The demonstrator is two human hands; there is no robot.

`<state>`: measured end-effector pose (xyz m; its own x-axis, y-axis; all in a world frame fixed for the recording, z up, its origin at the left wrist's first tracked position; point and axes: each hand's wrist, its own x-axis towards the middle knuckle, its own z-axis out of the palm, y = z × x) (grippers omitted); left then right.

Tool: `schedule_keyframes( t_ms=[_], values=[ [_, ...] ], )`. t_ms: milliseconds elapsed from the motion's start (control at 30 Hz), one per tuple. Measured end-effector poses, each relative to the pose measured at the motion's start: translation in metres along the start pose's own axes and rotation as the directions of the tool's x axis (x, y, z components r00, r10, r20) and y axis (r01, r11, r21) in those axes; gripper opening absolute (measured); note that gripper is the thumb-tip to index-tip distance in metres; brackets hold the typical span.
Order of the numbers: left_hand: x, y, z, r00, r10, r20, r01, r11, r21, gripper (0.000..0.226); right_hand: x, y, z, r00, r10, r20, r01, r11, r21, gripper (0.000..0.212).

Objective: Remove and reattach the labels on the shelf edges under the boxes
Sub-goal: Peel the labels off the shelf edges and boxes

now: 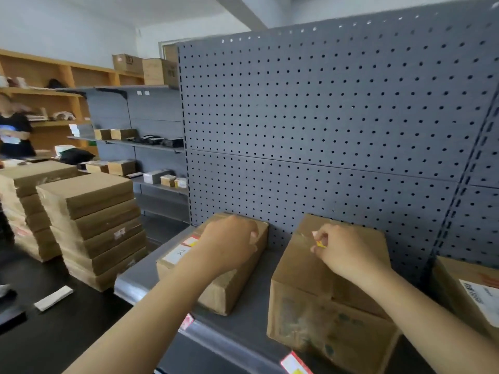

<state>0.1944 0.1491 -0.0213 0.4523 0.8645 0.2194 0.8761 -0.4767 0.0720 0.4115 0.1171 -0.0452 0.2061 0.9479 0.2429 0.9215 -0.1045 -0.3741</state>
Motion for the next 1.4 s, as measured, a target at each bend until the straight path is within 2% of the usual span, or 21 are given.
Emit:
schedule_keyframes(
  t_ms=[67, 267, 367, 433, 600, 733, 833, 900, 1033, 1200, 1400],
  values=[
    [0.014, -0.001, 0.003, 0.999, 0.033, -0.004, -0.033, 0.999, -0.017, 0.027, 0.008, 0.002, 0.000, 0.993, 0.115, 0.001, -0.115, 0.993, -0.026, 0.028],
    [0.049, 0.005, 0.024, 0.996, 0.092, -0.006, -0.093, 0.992, -0.090, 0.025, 0.033, -0.001, -0.004, 0.930, 0.350, 0.110, -0.336, 0.933, -0.126, 0.044],
    [0.061, 0.007, 0.029, 0.994, 0.110, 0.019, -0.108, 0.990, -0.092, 0.028, 0.041, -0.005, -0.010, 0.906, 0.388, 0.169, -0.350, 0.912, -0.216, 0.044],
    [0.065, 0.008, 0.030, 0.993, 0.116, 0.022, -0.113, 0.988, -0.102, 0.028, 0.044, -0.003, -0.013, 0.890, 0.406, 0.208, -0.372, 0.909, -0.186, 0.035],
    [0.067, 0.011, 0.025, 0.992, 0.130, -0.004, -0.129, 0.987, -0.099, 0.027, 0.044, 0.002, -0.014, 0.904, 0.388, 0.178, -0.400, 0.916, 0.038, 0.022],
    [0.059, 0.014, 0.021, 0.988, 0.156, 0.003, -0.154, 0.979, -0.134, 0.028, 0.037, 0.005, -0.011, 0.950, 0.304, 0.069, -0.310, 0.947, 0.085, 0.014],
    [0.049, 0.017, 0.021, 0.986, 0.169, -0.007, -0.168, 0.974, -0.151, 0.029, 0.029, 0.005, -0.010, 0.966, 0.253, -0.056, -0.244, 0.960, 0.137, 0.027],
    [0.042, 0.020, 0.021, 0.983, 0.183, -0.024, -0.184, 0.970, -0.158, 0.030, 0.021, 0.003, -0.009, 0.967, 0.218, -0.132, -0.191, 0.964, 0.187, 0.028],
    [0.026, 0.024, 0.022, 0.980, 0.194, -0.045, -0.199, 0.963, -0.179, 0.029, -0.001, -0.006, -0.002, 0.960, 0.141, -0.240, -0.106, 0.982, 0.155, 0.007],
    [0.004, 0.044, 0.016, 0.978, 0.194, -0.072, -0.202, 0.971, -0.130, 0.034, -0.038, -0.003, -0.013, 0.944, 0.019, -0.330, -0.007, 0.999, 0.036, 0.006],
    [-0.028, 0.112, 0.003, 0.959, 0.262, -0.107, -0.275, 0.953, -0.131, 0.032, -0.099, 0.042, -0.054, 0.935, 0.089, -0.344, -0.069, 0.995, 0.070, 0.005]
  ],
)
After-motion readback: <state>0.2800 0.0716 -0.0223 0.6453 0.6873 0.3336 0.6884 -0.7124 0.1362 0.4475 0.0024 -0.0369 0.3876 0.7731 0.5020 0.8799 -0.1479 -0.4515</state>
